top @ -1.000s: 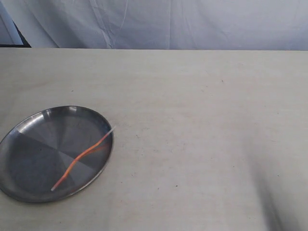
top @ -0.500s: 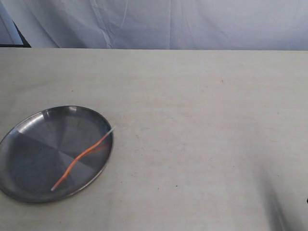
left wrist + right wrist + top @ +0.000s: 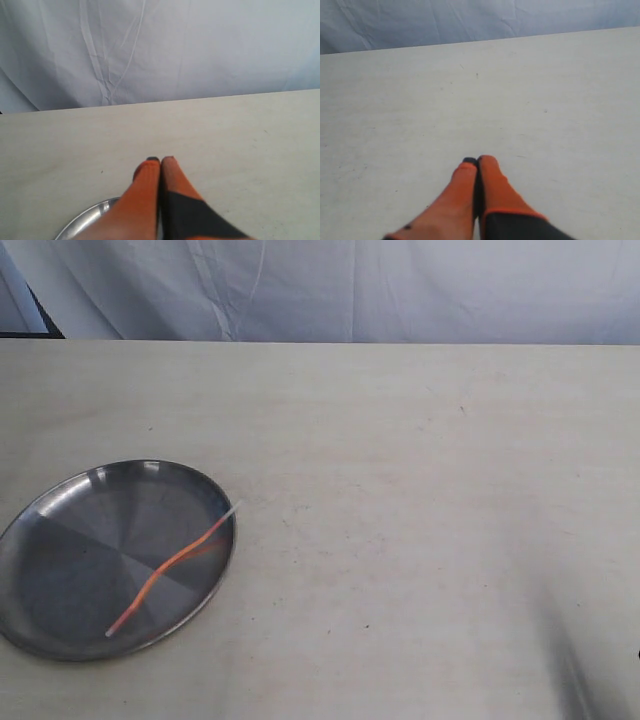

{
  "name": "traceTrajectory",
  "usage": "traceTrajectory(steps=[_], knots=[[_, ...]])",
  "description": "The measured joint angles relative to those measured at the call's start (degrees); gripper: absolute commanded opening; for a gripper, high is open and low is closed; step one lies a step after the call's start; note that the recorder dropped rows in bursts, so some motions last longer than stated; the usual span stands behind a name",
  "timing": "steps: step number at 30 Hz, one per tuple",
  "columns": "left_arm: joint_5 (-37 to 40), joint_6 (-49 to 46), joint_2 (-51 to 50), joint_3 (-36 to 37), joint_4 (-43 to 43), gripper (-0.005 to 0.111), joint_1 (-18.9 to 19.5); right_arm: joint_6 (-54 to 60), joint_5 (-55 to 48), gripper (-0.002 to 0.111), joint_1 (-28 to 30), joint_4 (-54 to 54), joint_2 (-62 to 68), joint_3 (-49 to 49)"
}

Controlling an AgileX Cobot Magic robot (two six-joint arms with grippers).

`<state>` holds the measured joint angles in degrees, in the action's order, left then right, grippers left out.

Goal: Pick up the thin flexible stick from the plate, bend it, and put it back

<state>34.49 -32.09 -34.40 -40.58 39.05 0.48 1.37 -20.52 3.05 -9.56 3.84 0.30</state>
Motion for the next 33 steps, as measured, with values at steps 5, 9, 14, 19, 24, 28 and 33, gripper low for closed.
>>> traceTrajectory(steps=[5,9,14,19,24,28,33], knots=[[-1.0,0.0,1.7,0.5,-0.6,0.000,0.0,0.0,0.1,0.001,0.0,0.0,0.0,0.0],[-3.5,0.2,5.5,2.2,-4.8,0.000,0.0,0.0,0.1,0.001,0.0,0.0,0.0,0.0],[-6.7,6.9,12.9,9.5,-13.5,0.000,0.0,0.1,0.2,0.001,0.0,0.0,0.0,0.0],[-8.1,16.0,21.5,19.3,-20.0,0.000,0.0,0.1,0.2,0.001,0.0,0.0,0.0,0.0],[-9.0,21.1,28.4,27.0,-22.9,0.000,0.0,0.1,0.2,0.001,0.0,0.0,0.0,0.0],[-10.4,22.4,32.1,31.2,-24.4,0.000,0.0,0.1,0.2,0.001,0.0,0.0,0.0,0.0],[-12.2,22.8,34.0,34.6,-25.6,0.000,0.0,0.1,0.2,0.001,0.0,0.0,0.0,-0.1]])
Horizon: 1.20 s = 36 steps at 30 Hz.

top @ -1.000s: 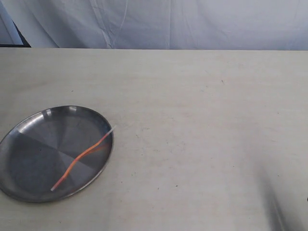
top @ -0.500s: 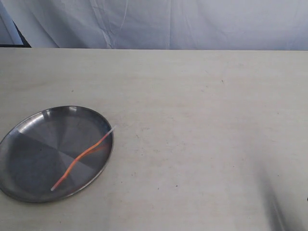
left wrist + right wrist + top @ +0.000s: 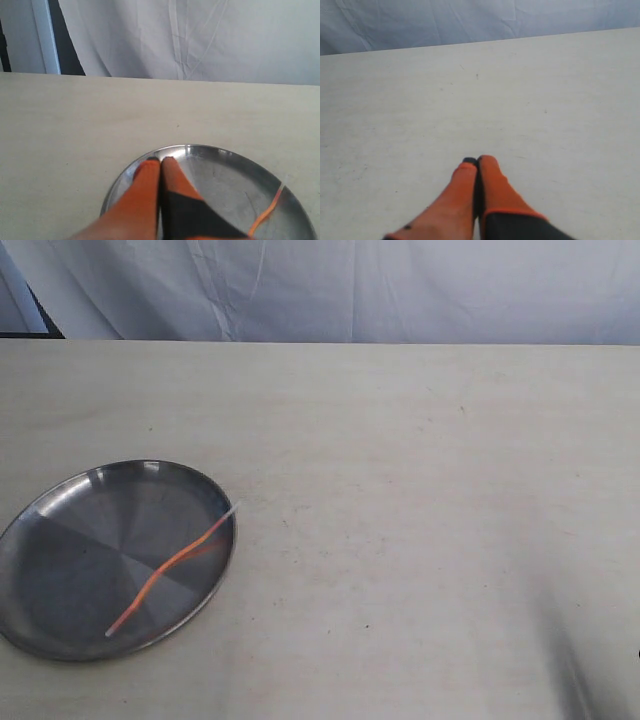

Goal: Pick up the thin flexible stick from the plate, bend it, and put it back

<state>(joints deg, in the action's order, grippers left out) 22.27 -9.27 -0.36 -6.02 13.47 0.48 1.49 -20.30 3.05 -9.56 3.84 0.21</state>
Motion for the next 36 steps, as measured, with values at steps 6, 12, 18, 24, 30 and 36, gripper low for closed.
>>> traceTrajectory(steps=[6,12,18,24,30,36], knots=[[-1.2,0.0,0.0,4.0,-0.3,0.000,0.0,0.0,0.0,0.001,0.0,0.0,0.0,0.0],[-4.2,0.1,0.0,5.8,-1.7,0.000,0.0,0.0,0.0,0.001,0.0,0.0,0.0,0.0],[-8.0,0.1,0.0,5.8,-2.4,0.000,0.0,0.0,0.0,0.001,0.0,0.0,0.0,-0.1],[-8.3,0.1,0.1,5.8,-2.7,0.000,0.0,0.0,0.0,0.001,0.0,0.0,0.0,-0.1],[-8.3,0.1,0.1,5.8,-2.7,0.000,0.0,0.0,0.0,0.001,0.0,0.0,0.0,-0.1],[-8.3,0.1,0.1,5.8,-2.8,0.000,0.0,0.0,0.0,0.001,0.0,0.0,0.0,-0.1]])
